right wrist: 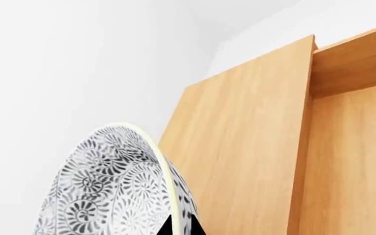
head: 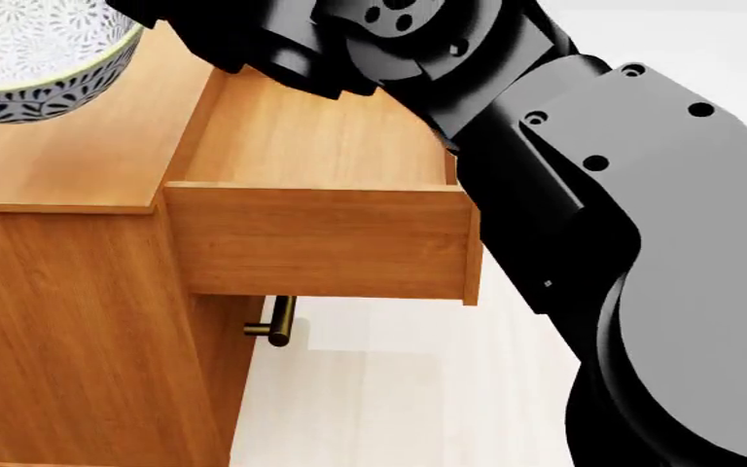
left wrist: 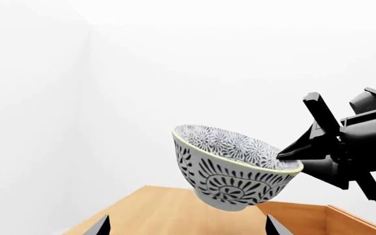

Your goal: Put the bowl on top of the cabinet.

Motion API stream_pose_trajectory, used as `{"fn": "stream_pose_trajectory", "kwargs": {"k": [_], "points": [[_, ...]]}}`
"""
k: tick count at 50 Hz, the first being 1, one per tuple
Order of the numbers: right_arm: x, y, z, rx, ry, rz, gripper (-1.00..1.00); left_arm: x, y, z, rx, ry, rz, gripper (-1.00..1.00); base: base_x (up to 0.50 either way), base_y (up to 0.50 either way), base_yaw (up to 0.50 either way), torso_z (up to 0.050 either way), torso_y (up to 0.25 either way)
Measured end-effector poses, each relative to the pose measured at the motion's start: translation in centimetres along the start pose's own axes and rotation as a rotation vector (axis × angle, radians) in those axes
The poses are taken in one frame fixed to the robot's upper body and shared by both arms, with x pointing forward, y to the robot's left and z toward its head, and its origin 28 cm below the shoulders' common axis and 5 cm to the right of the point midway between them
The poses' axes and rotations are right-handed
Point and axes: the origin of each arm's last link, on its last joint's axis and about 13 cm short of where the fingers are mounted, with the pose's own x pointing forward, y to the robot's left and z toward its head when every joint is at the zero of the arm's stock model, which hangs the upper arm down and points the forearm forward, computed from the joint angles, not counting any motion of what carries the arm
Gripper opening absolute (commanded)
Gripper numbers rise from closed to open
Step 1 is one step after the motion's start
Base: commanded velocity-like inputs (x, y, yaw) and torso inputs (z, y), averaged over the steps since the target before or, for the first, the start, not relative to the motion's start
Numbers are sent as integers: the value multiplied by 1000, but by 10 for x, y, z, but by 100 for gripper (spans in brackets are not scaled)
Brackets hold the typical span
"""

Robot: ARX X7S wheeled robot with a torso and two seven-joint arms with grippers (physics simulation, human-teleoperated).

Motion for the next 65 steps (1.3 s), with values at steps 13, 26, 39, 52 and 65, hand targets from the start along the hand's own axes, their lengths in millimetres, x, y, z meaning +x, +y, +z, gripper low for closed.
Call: {"fn": "stream_pose_trajectory", "kwargs": {"k": [13,26,39,52,65], "points": [[6,-6,-8,41,15,-23,-100,0,0,0,-2,-1,3,100,0,0,0,0,1],[10,-12,-13,69,14,-62,-100,0,1,0,-5,0,5,100,0,0,0,1,0],[12,-17,-15,84,11,-82,-100,0,1,0,-7,2,5,100,0,0,0,0,0],[13,-18,-16,89,7,-85,-100,0,2,0,-9,1,8,100,0,0,0,0,0],[13,-17,-16,78,2,-74,100,0,2,0,-10,-1,11,100,0,0,0,0,0]]}}
